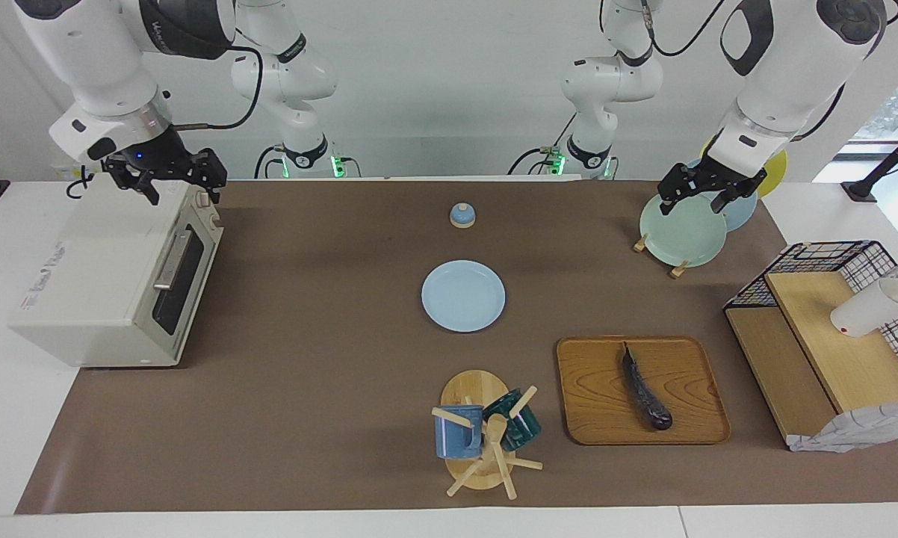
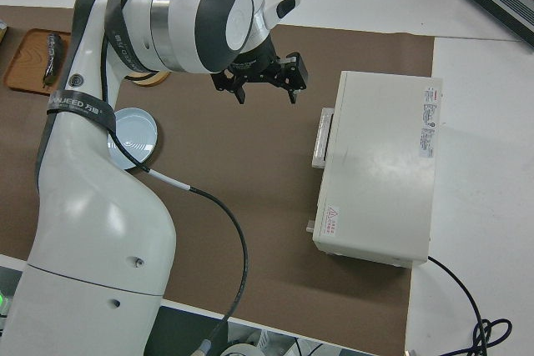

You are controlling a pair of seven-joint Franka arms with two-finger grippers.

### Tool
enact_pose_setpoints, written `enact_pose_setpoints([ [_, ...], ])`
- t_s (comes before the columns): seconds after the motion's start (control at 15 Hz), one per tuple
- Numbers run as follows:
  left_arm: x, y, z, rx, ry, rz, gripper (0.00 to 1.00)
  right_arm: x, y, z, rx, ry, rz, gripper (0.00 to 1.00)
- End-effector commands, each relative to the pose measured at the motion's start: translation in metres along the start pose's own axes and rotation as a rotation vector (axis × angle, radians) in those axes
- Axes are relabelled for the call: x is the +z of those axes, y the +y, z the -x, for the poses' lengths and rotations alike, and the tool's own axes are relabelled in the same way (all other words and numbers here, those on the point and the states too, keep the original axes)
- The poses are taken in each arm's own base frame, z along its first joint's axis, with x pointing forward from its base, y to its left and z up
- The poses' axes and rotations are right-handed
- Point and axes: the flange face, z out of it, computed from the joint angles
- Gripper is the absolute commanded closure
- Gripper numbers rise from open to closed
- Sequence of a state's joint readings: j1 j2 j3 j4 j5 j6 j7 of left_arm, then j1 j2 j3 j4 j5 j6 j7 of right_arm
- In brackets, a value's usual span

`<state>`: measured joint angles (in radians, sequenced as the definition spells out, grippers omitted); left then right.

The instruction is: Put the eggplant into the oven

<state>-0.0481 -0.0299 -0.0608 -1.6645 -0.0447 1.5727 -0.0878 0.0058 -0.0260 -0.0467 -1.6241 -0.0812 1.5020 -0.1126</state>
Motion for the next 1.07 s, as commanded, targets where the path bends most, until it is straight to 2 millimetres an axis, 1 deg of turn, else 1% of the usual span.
enact_pose_setpoints([
  [0.0,-0.004,-0.005,0.006,-0.011,-0.008,-0.002,0.0,0.0,-0.002,0.005,0.019,0.002,-0.024,0.0],
  [0.2,-0.005,-0.003,0.007,-0.008,-0.005,-0.003,0.0,-0.001,-0.003,0.004,0.016,0.005,-0.023,0.0],
  [0.53,-0.005,-0.006,0.005,-0.013,0.003,-0.001,0.0,0.0,-0.003,0.005,0.005,0.002,-0.025,0.0],
  [0.67,-0.005,-0.007,0.005,-0.016,0.004,-0.001,0.0,0.004,-0.003,0.006,0.006,-0.004,-0.026,0.0],
  [0.73,-0.005,-0.006,0.005,-0.014,0.006,-0.001,0.0,0.013,-0.004,0.008,0.002,0.013,-0.025,0.15],
  [0.8,-0.005,-0.007,0.005,-0.016,0.003,-0.001,0.0,0.016,-0.004,0.007,-0.01,0.042,-0.022,0.7],
  [0.87,-0.004,-0.006,0.005,-0.015,0.001,-0.002,0.0,0.017,-0.003,0.008,-0.045,0.036,-0.022,1.0],
  [0.93,-0.004,-0.005,0.005,-0.015,0.003,-0.002,0.0,0.021,0.0,0.009,-0.07,0.038,-0.022,1.0],
  [1.0,-0.005,-0.002,0.005,-0.008,0.007,-0.002,0.0,0.029,0.0,0.012,-0.078,0.047,-0.02,1.0],
])
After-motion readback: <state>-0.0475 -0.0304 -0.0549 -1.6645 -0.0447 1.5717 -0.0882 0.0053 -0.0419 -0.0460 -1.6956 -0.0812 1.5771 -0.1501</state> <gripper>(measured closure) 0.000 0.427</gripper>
